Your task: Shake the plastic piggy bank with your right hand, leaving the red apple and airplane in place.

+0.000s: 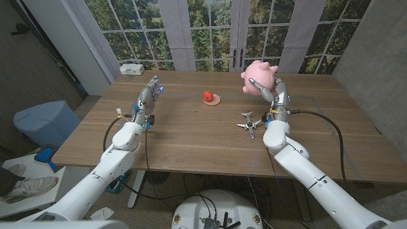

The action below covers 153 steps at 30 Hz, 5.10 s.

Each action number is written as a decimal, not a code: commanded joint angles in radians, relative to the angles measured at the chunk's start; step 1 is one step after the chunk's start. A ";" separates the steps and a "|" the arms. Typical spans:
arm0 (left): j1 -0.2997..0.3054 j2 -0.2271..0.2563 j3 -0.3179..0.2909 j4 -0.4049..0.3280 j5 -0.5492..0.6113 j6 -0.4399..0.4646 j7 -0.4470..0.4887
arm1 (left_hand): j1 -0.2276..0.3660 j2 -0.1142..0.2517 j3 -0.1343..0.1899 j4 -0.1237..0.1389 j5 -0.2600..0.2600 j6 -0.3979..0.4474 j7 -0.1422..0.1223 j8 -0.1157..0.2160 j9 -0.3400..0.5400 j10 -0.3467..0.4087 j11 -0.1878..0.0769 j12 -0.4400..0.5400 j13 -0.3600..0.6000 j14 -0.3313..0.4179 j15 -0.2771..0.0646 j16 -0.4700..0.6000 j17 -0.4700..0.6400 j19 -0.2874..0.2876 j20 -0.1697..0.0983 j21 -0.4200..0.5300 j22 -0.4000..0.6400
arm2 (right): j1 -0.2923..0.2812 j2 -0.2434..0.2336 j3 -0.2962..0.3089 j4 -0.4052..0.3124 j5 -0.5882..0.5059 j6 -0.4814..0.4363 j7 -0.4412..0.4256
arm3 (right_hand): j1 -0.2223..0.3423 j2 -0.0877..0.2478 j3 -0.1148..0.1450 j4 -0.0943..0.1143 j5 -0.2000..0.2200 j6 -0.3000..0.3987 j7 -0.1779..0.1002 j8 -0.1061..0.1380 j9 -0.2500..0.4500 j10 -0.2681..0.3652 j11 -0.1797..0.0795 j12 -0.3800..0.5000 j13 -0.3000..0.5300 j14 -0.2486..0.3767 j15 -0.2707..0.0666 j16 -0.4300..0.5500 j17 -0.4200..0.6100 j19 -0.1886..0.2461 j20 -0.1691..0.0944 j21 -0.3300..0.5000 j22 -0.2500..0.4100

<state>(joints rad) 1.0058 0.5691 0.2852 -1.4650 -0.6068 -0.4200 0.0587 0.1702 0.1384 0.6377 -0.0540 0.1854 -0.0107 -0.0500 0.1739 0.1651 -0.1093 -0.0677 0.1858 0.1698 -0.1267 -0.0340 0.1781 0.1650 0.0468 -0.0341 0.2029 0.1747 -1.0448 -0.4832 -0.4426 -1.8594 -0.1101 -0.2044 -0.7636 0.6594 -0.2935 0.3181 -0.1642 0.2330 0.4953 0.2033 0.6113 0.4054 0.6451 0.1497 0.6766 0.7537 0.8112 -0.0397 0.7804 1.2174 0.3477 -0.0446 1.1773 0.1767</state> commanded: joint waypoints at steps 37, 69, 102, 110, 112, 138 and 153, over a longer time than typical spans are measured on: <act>0.048 0.019 -0.013 -0.073 0.021 0.009 0.035 | 0.008 0.043 0.002 -0.003 0.001 0.008 -0.002 0.007 0.005 0.002 0.003 0.004 0.005 0.003 -0.027 0.001 0.005 0.006 -0.035 0.000 0.005 | 0.035 -0.130 -0.169 -0.081 -0.245 -0.158 0.125 | 0.406 0.394 0.087 0.013 0.008 0.450 -0.303 -0.011 -0.007 0.353 -0.345 -0.017 0.150 0.056 -0.183 -0.020 -0.002 0.020 -0.049 0.010 0.002; 0.044 0.019 -0.006 -0.069 0.020 0.021 0.029 | 0.008 0.039 -0.001 -0.006 0.000 0.012 -0.004 0.006 0.005 0.001 0.004 0.004 0.005 0.002 -0.026 0.000 0.005 0.005 -0.033 0.000 0.005 | 0.033 -0.176 -0.281 -0.078 -0.549 -0.184 0.198 | 0.406 0.386 0.100 0.009 0.002 0.452 -0.315 -0.026 -0.035 0.371 -0.347 -0.036 0.121 0.067 -0.184 -0.043 -0.007 0.035 -0.048 0.006 0.000; 0.070 0.027 -0.010 -0.104 0.031 0.024 0.048 | 0.006 0.038 -0.005 -0.009 -0.001 0.016 -0.009 0.006 0.005 0.001 0.005 0.004 0.005 0.002 -0.026 0.000 0.004 0.004 -0.033 -0.001 0.005 | 0.048 -0.172 -0.352 -0.026 -0.710 -0.194 0.303 | 0.403 0.380 0.108 0.008 -0.005 0.456 -0.316 -0.034 -0.054 0.377 -0.348 -0.045 0.114 0.076 -0.184 -0.058 -0.006 0.038 -0.051 0.000 0.000; 0.069 0.027 -0.011 -0.101 0.028 0.024 0.044 | 0.006 0.038 -0.006 -0.010 -0.001 0.016 -0.010 0.006 0.005 0.000 0.005 0.004 0.005 0.001 -0.027 0.000 0.004 0.004 -0.033 -0.001 0.005 | 0.059 -0.163 -0.366 -0.003 -0.726 -0.204 0.324 | 0.403 0.380 0.111 0.008 -0.006 0.456 -0.317 -0.036 -0.059 0.377 -0.345 -0.050 0.110 0.079 -0.185 -0.061 -0.006 0.039 -0.052 -0.002 0.000; 0.068 0.027 -0.012 -0.099 0.028 0.022 0.044 | 0.006 0.038 -0.006 -0.010 -0.001 0.015 -0.010 0.005 0.005 0.001 0.004 0.004 0.005 0.002 -0.028 0.000 0.004 0.004 -0.033 -0.001 0.005 | 0.060 -0.162 -0.369 -0.001 -0.729 -0.207 0.328 | 0.404 0.379 0.111 0.007 -0.007 0.457 -0.318 -0.036 -0.060 0.379 -0.347 -0.049 0.111 0.080 -0.185 -0.061 -0.005 0.038 -0.051 -0.002 0.000; 0.076 0.030 -0.013 -0.109 0.030 0.019 0.042 | 0.006 0.039 -0.007 -0.012 0.000 0.017 -0.011 0.005 0.005 0.000 0.005 0.004 0.005 0.003 -0.028 0.000 0.004 0.005 -0.032 -0.001 0.005 | 0.061 -0.154 -0.402 -0.054 -0.804 -0.370 0.464 | 0.283 0.242 0.166 0.017 -0.033 0.072 -0.358 -0.249 -0.159 0.010 -0.323 -0.352 -0.095 -0.168 -0.176 -0.454 -0.245 -0.009 -0.002 -0.078 -0.002; 0.083 0.032 -0.015 -0.117 0.030 0.014 0.041 | 0.006 0.041 -0.006 -0.012 0.000 0.017 -0.010 0.005 0.005 0.000 0.004 0.004 0.005 0.003 -0.028 0.001 0.005 0.006 -0.032 0.000 0.005 | 0.043 -0.175 -0.365 -0.119 -0.724 -0.390 0.539 | -0.074 0.138 -0.035 0.115 0.062 -0.324 -0.178 -0.427 -0.195 -0.400 -0.183 -0.502 -0.179 -0.470 -0.038 -0.569 -0.343 -0.143 0.113 -0.231 -0.002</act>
<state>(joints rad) 1.0841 0.5980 0.2719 -1.5757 -0.5783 -0.4026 0.1016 0.1702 0.1384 0.6306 -0.0611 0.1854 -0.0018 -0.0589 0.1739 0.1651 -0.1092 -0.0678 0.1859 0.1698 -0.1267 -0.0340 0.1781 0.1650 0.0468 -0.0341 0.2029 0.1747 -0.9896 -0.6443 -0.8318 -1.9342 -0.8801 -0.5814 -0.2666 0.6297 -0.1573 0.3239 -0.0559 0.2796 0.2274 0.0016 0.1958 0.2105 0.3077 -0.0619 0.1807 0.5862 0.3887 -0.0446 0.2231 0.8855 0.2348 0.0514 0.9755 0.1726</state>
